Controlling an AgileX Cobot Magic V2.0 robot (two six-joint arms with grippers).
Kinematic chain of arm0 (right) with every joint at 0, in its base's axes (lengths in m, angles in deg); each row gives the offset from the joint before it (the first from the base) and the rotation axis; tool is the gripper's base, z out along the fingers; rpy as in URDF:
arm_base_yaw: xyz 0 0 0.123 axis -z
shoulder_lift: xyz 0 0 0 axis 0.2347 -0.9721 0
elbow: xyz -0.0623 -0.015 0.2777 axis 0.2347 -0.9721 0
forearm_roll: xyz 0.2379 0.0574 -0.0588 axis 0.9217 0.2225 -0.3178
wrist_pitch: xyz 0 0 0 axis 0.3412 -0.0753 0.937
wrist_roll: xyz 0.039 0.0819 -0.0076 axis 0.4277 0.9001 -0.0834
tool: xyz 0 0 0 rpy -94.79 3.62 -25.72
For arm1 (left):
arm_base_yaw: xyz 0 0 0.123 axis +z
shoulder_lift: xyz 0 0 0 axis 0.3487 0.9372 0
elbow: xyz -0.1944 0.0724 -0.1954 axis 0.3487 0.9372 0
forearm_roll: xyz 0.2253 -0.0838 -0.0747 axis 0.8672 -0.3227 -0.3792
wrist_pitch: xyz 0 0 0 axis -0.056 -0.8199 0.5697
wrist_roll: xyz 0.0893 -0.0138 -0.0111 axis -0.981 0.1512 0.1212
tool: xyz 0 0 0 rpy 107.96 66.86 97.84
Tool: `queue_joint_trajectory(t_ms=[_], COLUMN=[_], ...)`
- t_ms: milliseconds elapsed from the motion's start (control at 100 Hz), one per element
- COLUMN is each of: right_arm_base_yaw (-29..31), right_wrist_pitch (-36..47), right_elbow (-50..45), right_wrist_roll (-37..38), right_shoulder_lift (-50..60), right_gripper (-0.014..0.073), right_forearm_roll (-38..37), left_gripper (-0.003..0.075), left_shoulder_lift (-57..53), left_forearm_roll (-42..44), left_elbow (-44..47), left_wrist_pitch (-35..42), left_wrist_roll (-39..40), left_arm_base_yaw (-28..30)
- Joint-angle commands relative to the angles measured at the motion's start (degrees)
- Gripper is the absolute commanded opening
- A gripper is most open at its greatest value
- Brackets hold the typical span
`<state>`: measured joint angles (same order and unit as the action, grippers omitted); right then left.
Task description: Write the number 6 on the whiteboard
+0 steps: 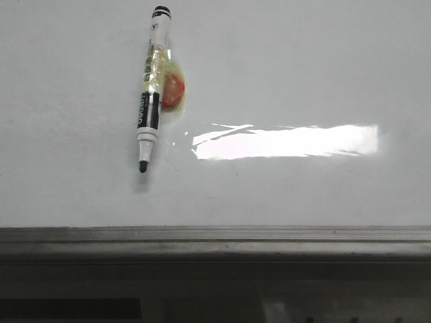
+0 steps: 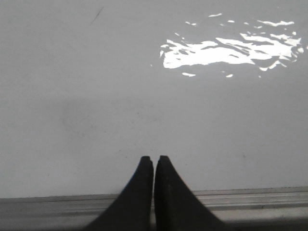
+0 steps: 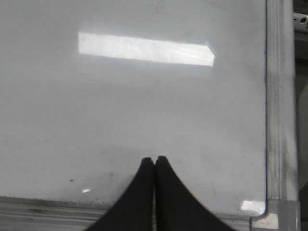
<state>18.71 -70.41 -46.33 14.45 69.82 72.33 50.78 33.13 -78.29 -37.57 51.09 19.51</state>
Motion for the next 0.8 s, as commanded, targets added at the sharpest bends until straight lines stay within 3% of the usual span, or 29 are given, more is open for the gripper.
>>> queue_joint_trajectory(t_ms=[0, 790], right_arm_base_yaw=[0.31, 0.31], right_wrist_pitch=[1.39, 1.99], right_elbow=[-0.87, -0.87], right_wrist_roll=[-0.02, -0.02], right_shoulder_lift=[0.82, 0.82], right_gripper=[-0.0064, -0.0064], right_forearm_roll=[-0.66, -0.97], left_gripper=[-0.0020, -0.0020], left_shoulder_lift=[-1.47, -1.47], left_forearm_roll=[-0.65, 2.30], left_elbow=[1.35, 1.35], left_wrist_pitch=[3.72, 6.47], left_wrist_roll=[0.63, 0.40], left_arm_base_yaw=[0.00, 0.00])
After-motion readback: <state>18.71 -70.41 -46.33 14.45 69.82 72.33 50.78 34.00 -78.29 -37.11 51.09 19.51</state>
